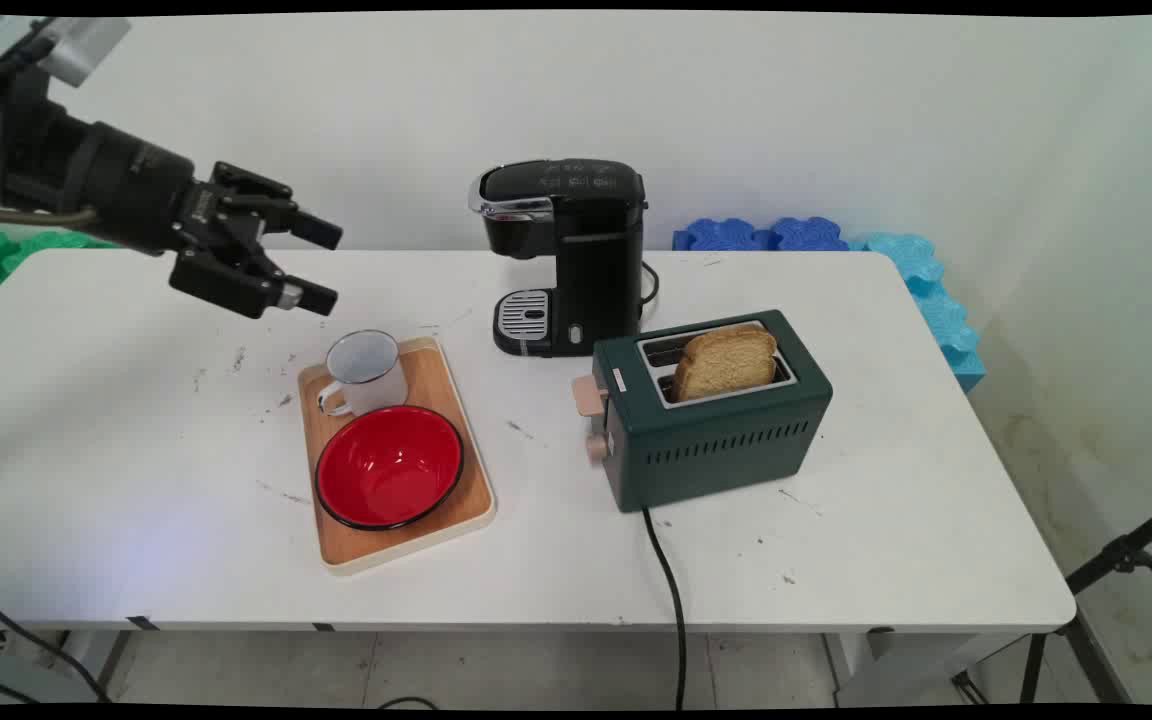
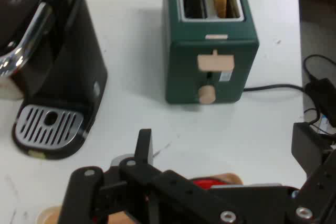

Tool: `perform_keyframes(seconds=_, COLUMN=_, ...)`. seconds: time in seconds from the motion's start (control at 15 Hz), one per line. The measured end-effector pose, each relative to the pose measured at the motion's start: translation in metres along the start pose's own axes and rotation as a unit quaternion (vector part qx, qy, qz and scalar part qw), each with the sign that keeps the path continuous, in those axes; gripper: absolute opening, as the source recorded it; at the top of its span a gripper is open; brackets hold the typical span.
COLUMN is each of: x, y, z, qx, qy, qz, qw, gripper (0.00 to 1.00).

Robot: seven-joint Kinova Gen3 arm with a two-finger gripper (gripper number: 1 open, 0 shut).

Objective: Press the toaster switch

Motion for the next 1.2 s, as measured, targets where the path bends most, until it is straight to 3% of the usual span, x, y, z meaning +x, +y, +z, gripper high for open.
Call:
perform_keyframes(seconds=0.2, x=0.022, y=0.009, z=0.012, qx=-0.002, qy=0.005, qz=0.006, qw=1.0000, gripper=1.00)
perform_keyframes(seconds=0.53, x=0.077, y=0.026, z=0.057, qx=-0.005, qy=0.013, qz=0.022, qw=0.9996, gripper=1.00)
perform_keyframes(seconds=0.87, x=0.096, y=0.029, z=0.102, qx=-0.004, qy=-0.002, qz=0.029, qw=0.9996, gripper=1.00)
perform_keyframes(seconds=0.93, x=0.095, y=0.029, z=0.110, qx=-0.004, qy=-0.007, qz=0.029, qw=0.9995, gripper=0.00)
perform_keyframes(seconds=1.2, x=0.084, y=0.024, z=0.139, qx=-0.006, qy=-0.033, qz=0.031, qw=0.9989, gripper=0.00)
